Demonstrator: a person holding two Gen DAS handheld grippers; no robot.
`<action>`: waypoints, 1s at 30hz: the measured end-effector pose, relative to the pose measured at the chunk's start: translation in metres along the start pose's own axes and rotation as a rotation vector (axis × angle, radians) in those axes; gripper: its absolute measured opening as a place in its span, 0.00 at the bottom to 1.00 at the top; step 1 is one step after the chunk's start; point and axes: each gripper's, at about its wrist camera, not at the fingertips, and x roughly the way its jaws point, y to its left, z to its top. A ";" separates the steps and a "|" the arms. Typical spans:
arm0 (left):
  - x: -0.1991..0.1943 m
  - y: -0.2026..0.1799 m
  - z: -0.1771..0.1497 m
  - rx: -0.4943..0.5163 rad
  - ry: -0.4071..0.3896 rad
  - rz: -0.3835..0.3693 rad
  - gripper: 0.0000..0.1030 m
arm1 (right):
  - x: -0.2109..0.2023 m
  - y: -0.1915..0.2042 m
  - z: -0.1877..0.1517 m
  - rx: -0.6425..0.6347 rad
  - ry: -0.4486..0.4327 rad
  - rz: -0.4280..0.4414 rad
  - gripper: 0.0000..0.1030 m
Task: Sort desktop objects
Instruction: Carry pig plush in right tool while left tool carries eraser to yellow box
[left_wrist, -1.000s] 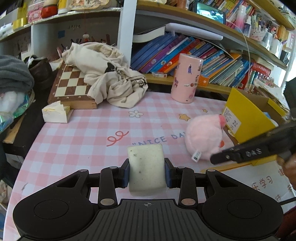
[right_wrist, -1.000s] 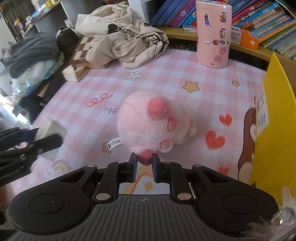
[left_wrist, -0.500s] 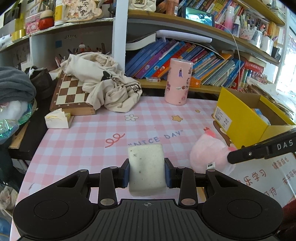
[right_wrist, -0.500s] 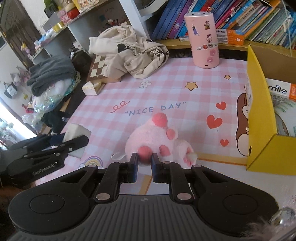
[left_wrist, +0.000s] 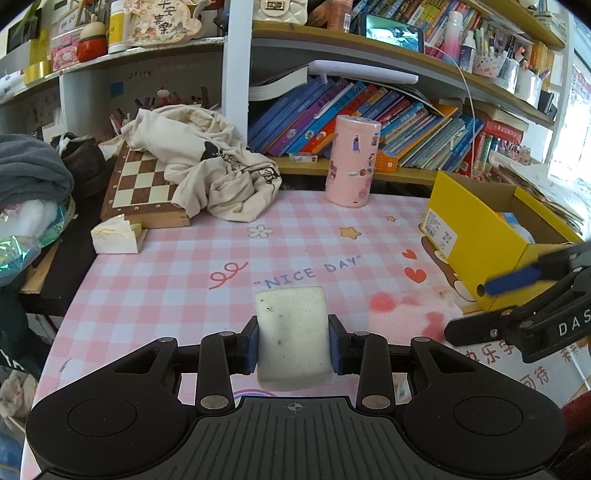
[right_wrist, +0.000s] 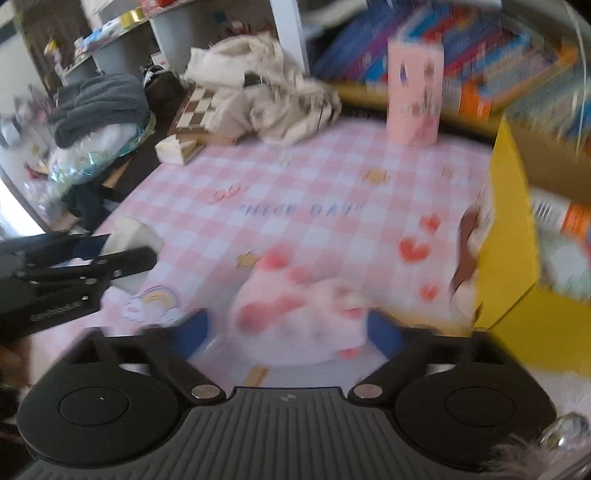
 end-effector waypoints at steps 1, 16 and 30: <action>0.000 0.001 0.000 -0.003 0.003 0.002 0.33 | 0.002 0.002 0.000 -0.022 0.003 -0.009 0.92; 0.011 0.006 0.003 -0.028 0.016 0.016 0.33 | 0.064 -0.026 0.013 0.205 0.136 0.006 1.00; 0.019 0.005 0.007 -0.018 0.026 0.010 0.33 | 0.065 -0.019 0.014 0.191 0.145 0.066 0.85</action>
